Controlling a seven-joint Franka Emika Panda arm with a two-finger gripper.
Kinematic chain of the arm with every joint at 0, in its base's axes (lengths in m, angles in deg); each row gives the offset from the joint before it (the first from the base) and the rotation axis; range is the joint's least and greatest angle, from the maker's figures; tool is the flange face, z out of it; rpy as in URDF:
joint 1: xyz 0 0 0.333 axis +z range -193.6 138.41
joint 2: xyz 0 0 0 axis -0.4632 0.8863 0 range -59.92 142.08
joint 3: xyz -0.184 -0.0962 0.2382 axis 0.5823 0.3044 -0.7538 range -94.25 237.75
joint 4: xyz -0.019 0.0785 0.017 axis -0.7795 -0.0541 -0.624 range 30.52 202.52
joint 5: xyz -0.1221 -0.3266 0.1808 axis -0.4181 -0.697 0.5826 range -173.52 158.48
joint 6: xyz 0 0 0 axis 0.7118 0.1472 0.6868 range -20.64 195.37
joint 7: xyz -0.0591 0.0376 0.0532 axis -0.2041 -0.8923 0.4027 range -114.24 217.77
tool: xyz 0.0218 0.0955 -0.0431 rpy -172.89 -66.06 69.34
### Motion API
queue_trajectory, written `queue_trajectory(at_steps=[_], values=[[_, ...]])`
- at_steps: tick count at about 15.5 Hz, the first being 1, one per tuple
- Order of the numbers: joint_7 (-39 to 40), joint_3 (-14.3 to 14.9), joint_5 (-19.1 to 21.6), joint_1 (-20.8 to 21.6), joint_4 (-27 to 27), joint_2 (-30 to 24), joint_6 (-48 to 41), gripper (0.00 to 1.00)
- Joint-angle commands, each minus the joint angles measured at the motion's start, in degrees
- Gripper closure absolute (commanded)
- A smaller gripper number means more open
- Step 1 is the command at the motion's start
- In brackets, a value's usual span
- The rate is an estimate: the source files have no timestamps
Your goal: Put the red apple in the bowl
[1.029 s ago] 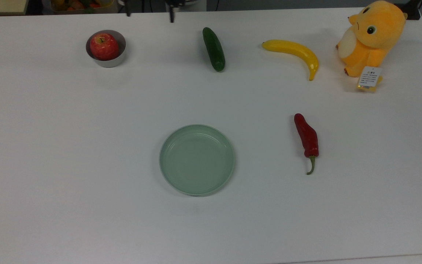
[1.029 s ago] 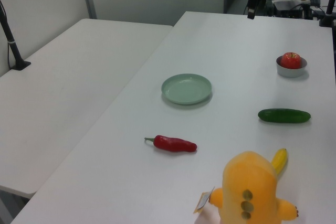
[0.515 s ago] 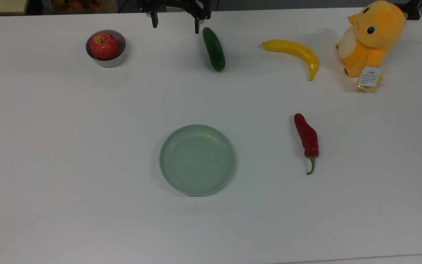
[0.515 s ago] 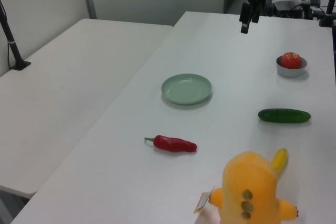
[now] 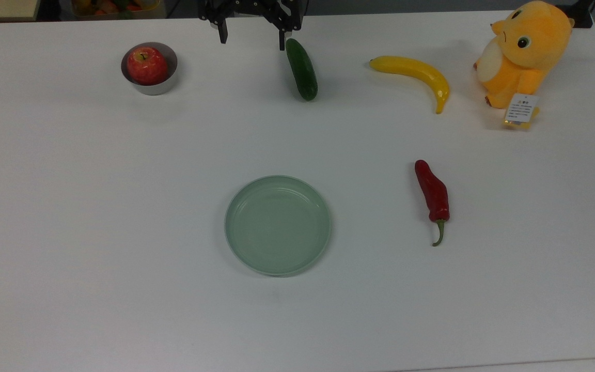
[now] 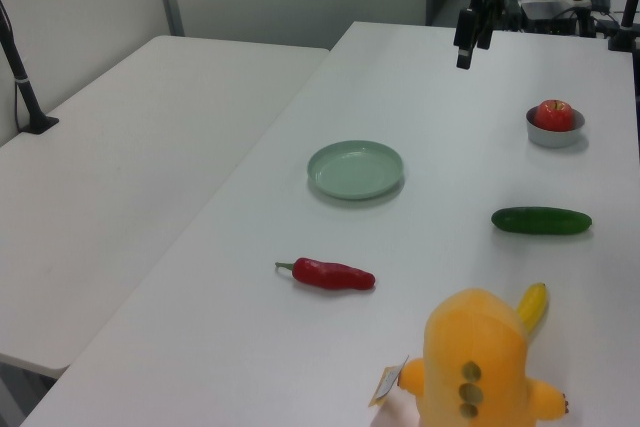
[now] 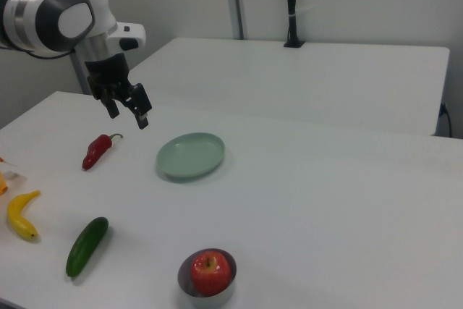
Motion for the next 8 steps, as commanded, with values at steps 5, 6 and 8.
queue_trajectory(at_steps=[5,6,8], values=[[0.85,2.18,1.12,2.60,-3.69,3.59,-1.43,0.00],[0.85,2.18,1.12,2.60,-3.69,3.68,-1.43,0.00],[1.02,2.18,1.03,2.69,-3.69,3.68,-1.43,0.00]])
